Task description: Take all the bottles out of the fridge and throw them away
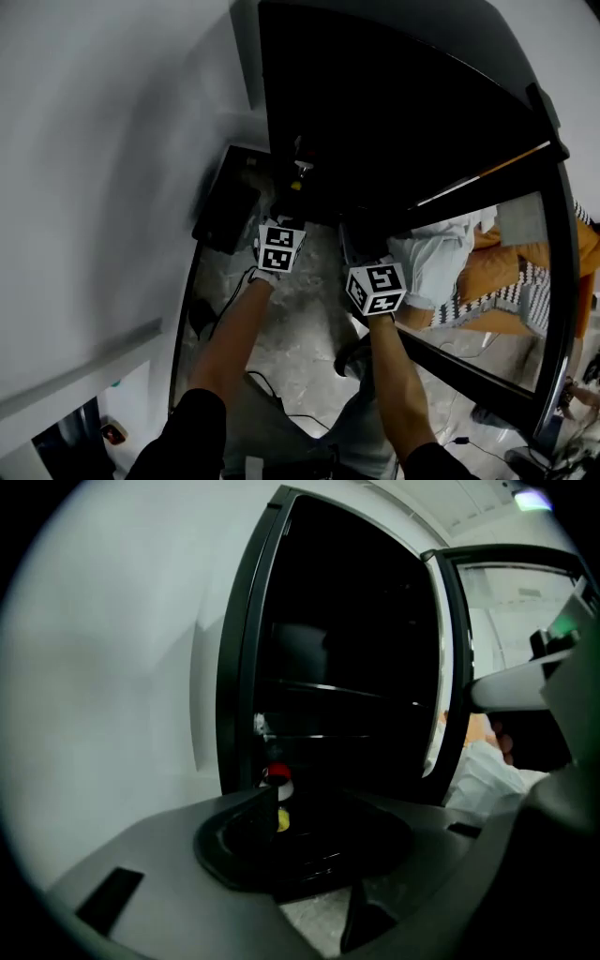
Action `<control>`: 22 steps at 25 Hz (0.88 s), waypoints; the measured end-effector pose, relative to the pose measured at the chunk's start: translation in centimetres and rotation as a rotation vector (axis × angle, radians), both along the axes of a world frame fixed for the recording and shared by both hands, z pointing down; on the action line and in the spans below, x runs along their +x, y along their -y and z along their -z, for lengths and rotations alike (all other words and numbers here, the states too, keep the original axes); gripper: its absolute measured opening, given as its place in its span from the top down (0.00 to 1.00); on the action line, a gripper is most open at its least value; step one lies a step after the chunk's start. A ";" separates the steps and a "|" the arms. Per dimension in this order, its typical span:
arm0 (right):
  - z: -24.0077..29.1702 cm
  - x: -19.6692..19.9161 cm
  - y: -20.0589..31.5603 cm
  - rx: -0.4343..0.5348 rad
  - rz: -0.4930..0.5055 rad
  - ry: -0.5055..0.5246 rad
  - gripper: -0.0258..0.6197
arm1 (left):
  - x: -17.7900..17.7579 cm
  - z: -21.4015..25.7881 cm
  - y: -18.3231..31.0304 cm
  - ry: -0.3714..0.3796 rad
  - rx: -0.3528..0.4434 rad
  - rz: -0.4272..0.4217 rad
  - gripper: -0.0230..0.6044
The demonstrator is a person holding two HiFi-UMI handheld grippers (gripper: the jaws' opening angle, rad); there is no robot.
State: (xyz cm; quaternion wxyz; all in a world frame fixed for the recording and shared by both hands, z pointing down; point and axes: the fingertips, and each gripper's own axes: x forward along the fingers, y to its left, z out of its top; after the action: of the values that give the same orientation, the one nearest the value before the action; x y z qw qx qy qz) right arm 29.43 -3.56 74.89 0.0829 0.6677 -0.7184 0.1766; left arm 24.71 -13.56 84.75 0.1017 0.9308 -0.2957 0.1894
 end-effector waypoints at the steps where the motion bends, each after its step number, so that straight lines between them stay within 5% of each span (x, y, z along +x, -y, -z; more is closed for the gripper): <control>1: -0.7 0.0 -0.2 0.002 0.004 -0.003 0.95 | 0.4 -1.2 0.5 0.006 -0.007 0.014 0.72; 11: -4.6 1.8 0.0 0.033 0.029 -0.054 0.95 | 2.7 -8.6 4.6 0.059 -0.009 0.127 0.68; 22: -7.7 3.5 0.8 0.035 -0.013 -0.034 0.95 | 4.2 -10.0 5.1 0.094 0.059 0.106 0.74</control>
State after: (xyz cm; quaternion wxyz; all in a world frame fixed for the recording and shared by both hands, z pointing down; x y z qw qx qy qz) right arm 32.94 -4.34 82.62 0.0821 0.6765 -0.7156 0.1530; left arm 28.88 -18.67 94.73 0.0699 0.9066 -0.3542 0.2182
